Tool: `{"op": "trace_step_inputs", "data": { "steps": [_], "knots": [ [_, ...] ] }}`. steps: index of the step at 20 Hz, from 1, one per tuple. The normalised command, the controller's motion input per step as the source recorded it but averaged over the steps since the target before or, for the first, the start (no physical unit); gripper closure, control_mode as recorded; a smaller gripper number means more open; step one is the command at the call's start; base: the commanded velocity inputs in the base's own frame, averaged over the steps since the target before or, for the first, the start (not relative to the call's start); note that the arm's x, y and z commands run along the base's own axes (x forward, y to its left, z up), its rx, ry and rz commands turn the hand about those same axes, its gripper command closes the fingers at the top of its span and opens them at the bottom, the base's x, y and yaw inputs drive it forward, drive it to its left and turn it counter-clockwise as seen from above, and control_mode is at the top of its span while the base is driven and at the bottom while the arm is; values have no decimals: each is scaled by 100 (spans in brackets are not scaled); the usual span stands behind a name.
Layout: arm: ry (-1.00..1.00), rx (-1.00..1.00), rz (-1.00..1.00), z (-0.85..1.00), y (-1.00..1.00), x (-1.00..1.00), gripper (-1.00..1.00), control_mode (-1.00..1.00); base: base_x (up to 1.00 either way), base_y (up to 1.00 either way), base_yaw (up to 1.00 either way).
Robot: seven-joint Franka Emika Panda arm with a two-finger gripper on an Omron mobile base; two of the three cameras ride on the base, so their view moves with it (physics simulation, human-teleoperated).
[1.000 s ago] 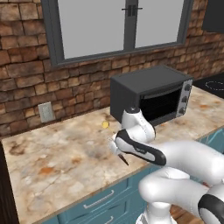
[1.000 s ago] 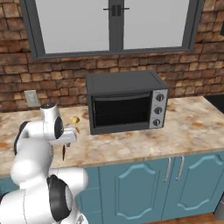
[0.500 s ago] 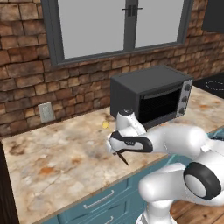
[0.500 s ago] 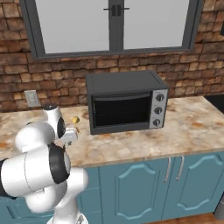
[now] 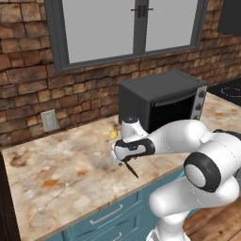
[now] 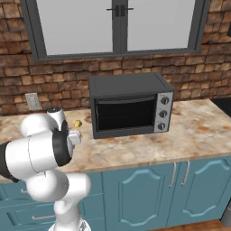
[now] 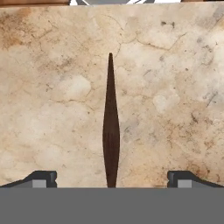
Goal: Organize the utensils by type. Pick up the wooden spoons from the counter and place them in the open cabinet. Then pick up the metallic utensils from the counter and place them in the open drawer.
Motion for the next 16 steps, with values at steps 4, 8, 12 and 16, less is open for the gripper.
{"op": "trace_step_inputs", "data": {
  "steps": [4,8,12,16],
  "knots": [
    [0,0,0,-26,0,0,-100,-100,0,0,0],
    [0,0,0,-23,0,0,-100,-100,0,0,0],
    [0,0,0,-19,0,0,-100,-100,0,0,0],
    [0,0,0,-21,0,0,-100,-100,0,0,0]
  ]
}}
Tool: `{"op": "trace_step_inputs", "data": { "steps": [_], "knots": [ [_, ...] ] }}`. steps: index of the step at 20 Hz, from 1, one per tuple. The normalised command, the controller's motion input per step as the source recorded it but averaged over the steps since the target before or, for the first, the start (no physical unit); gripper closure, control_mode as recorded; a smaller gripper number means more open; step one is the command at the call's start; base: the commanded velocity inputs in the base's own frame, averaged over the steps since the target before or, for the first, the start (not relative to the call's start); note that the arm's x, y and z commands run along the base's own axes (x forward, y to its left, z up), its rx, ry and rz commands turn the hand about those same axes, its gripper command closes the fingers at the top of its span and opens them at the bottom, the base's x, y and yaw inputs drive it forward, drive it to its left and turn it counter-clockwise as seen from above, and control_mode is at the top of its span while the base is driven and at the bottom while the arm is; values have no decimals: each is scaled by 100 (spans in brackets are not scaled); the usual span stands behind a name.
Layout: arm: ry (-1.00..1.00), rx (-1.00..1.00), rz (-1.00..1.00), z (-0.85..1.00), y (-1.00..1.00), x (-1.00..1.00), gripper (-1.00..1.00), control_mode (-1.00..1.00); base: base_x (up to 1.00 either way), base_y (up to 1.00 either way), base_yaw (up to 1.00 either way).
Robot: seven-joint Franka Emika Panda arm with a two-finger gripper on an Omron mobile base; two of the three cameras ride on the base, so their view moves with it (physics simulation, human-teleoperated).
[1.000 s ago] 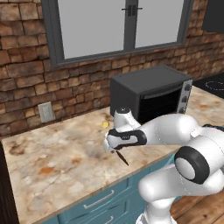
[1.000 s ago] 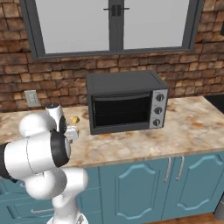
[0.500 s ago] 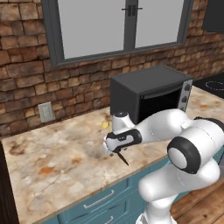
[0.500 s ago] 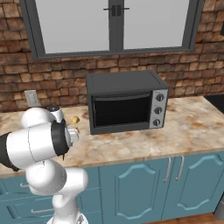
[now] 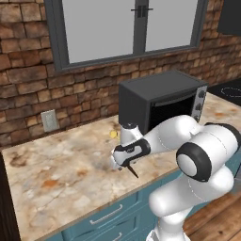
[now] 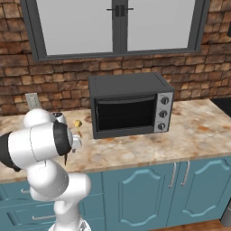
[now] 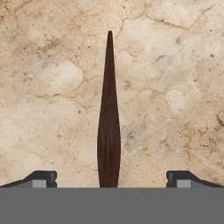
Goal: Organize the utensils by type. Pick up the wooden spoons from the counter and place them in the open cabinet. Then pick up the metallic utensils from the counter and place them in the open drawer.
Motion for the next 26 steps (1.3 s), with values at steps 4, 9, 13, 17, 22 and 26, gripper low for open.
{"op": "trace_step_inputs", "data": {
  "steps": [4,9,13,17,22,26],
  "knots": [
    [0,0,0,-25,0,0,-100,-100,0,0,0],
    [0,0,0,-35,0,0,100,-100,0,0,0],
    [0,0,0,-44,0,0,100,-100,0,0,0],
    [0,0,0,-49,0,0,100,-100,0,0,0],
    [0,0,0,-49,0,0,100,-100,0,0,0],
    [0,0,0,-43,-12,0,100,-100,0,0,0]
  ]
}}
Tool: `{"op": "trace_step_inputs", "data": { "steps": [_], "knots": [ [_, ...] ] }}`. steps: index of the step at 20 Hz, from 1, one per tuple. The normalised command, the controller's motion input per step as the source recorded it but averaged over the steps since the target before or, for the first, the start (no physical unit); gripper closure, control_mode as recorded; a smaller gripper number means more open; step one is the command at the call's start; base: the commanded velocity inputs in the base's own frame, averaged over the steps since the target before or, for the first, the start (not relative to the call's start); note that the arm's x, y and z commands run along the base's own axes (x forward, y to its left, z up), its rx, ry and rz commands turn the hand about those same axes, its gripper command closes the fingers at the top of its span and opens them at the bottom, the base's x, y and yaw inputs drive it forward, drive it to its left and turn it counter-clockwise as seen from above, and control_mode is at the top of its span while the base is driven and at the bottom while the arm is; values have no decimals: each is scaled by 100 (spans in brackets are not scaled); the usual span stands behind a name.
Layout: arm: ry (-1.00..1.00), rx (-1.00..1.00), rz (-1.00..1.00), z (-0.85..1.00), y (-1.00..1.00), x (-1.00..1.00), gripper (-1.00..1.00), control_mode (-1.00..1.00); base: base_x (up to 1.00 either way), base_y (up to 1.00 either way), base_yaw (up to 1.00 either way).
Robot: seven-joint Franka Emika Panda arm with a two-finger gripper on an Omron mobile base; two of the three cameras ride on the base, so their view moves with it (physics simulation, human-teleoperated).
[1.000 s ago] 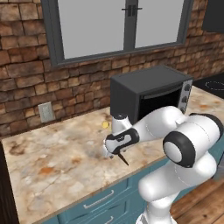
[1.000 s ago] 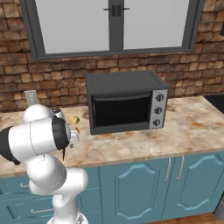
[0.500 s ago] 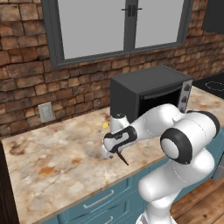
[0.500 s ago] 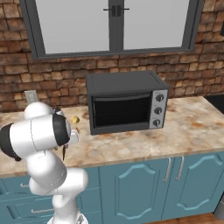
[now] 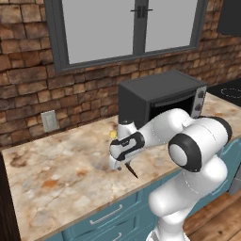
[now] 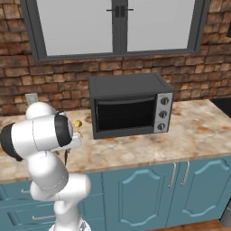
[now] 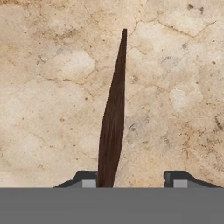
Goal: Organize the utensils by type. Pick up the wooden spoons from the counter and place them in the open cabinet. Then pick up the metallic utensils from the counter and place them in the open drawer.
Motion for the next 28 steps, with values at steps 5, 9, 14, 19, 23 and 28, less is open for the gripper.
{"op": "trace_step_inputs", "data": {
  "steps": [5,9,14,19,23,28],
  "knots": [
    [-1,4,0,-38,-40,0,100,-100,0,0,0],
    [-4,6,0,-42,-45,0,100,-100,0,0,0],
    [-10,6,0,-36,-36,-15,100,-100,0,0,0],
    [-5,1,0,0,-14,-33,100,-100,0,0,0],
    [0,0,-3,17,0,-18,100,-100,0,0,0],
    [0,0,-18,42,0,-18,100,-100,0,0,0]
  ]
}}
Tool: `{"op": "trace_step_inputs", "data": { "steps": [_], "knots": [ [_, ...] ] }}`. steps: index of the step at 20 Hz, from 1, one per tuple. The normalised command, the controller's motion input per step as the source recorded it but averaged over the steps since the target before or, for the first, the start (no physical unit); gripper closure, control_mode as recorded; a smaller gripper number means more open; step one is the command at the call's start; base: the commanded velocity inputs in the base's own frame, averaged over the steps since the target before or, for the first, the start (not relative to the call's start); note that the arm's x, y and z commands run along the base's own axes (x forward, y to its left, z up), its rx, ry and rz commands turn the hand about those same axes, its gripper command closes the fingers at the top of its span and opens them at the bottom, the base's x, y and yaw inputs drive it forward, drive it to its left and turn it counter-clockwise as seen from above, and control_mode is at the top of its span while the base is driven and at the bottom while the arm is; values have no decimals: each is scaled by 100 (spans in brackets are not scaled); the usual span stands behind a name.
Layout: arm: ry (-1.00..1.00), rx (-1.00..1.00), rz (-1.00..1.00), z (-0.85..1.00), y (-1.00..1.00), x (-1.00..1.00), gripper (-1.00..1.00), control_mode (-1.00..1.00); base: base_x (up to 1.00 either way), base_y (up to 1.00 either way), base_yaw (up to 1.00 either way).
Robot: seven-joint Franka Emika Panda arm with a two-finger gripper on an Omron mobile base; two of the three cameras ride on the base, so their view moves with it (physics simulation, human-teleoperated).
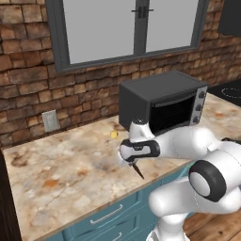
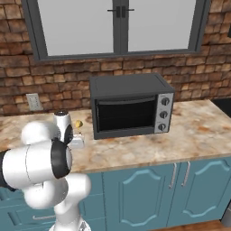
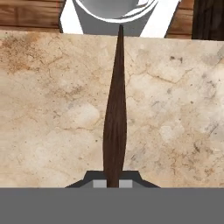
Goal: Organize the utensils by type. Pick up the wooden spoons from the counter and place them in the open cabinet. Then pick up the metallic utensils from the counter and place them in the open drawer.
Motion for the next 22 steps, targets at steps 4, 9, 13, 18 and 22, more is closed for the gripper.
{"op": "trace_step_inputs", "data": {
  "steps": [4,9,13,18,22],
  "knots": [
    [0,6,-41,29,-3,-26,100,-100,0,0,0],
    [0,12,-55,12,-14,-32,100,-100,0,0,0],
    [-1,12,-62,14,-23,-36,100,-100,0,0,0],
    [0,7,-60,35,-29,-16,100,-100,0,0,0],
    [0,7,-60,52,-41,-18,100,-100,0,0,0]
  ]
}}
